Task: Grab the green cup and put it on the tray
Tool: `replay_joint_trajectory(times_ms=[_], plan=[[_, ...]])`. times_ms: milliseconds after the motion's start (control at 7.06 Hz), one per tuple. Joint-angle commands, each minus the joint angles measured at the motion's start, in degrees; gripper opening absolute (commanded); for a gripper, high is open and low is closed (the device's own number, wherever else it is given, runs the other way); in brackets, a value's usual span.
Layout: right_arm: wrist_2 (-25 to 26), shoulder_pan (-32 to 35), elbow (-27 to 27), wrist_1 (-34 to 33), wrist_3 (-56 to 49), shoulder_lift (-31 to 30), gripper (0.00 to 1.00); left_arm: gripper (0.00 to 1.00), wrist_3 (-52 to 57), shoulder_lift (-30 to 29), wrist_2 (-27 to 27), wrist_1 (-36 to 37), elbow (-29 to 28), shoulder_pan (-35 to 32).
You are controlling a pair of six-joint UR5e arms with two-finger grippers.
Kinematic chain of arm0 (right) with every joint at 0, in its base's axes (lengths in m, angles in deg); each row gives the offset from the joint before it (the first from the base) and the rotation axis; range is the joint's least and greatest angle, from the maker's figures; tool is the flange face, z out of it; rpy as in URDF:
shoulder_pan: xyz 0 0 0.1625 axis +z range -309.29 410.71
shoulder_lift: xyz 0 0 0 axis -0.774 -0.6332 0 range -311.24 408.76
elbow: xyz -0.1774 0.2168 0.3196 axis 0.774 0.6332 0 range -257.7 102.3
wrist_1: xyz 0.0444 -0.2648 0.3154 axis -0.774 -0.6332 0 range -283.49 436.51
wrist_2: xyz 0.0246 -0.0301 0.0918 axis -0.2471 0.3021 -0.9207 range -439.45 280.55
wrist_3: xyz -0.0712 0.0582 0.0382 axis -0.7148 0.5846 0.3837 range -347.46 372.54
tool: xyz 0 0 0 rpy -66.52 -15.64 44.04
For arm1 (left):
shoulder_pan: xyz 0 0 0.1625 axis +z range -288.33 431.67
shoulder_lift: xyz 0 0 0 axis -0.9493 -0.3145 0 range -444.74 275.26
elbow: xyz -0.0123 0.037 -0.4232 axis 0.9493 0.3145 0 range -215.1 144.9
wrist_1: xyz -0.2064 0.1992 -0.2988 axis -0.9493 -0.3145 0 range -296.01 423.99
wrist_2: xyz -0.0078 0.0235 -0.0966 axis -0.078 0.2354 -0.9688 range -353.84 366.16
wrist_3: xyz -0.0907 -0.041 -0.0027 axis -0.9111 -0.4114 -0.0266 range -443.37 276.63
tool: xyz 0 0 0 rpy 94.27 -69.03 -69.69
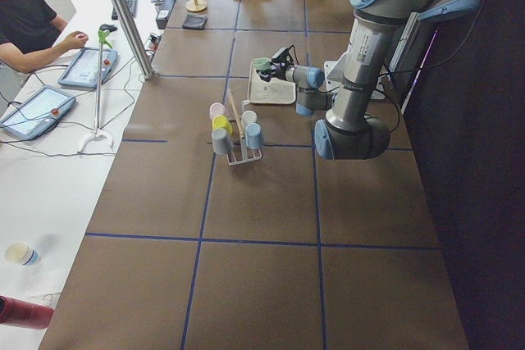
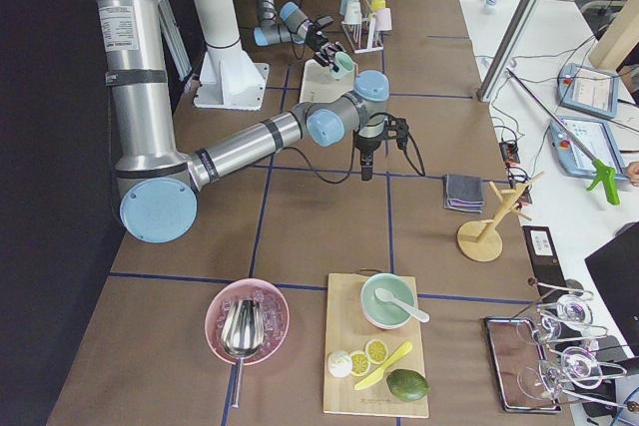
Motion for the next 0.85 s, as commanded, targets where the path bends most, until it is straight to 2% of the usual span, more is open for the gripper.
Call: replay_joint_trajectory(times_ms=[0, 142, 425, 566, 708], plan=[[0.0, 0.0, 0.0, 0.0, 0.0, 0.0, 1.0, 0.79, 0.0, -0.1, -0.1, 0.1, -0.1, -0.1], [0.0, 0.0, 0.0, 0.0, 0.0, -0.1, 1.0, 0.87, 0.6, -0.1, -0.1, 0.4, 0.0, -0.1], [0.0, 0.0, 0.0, 0.0, 0.0, -0.1, 1.0, 0.91, 1.0, -0.5, -0.1, 0.4, 0.0, -0.1], [0.0, 0.0, 0.0, 0.0, 0.0, -0.1, 1.0, 0.99, 1.0, -2.1, -0.3, 0.4, 0.3, -0.1], [0.0, 0.0, 0.0, 0.0, 0.0, -0.1, 1.0, 0.99, 1.0, -3.6, -0.3, 2.1, 0.8, -0.1]])
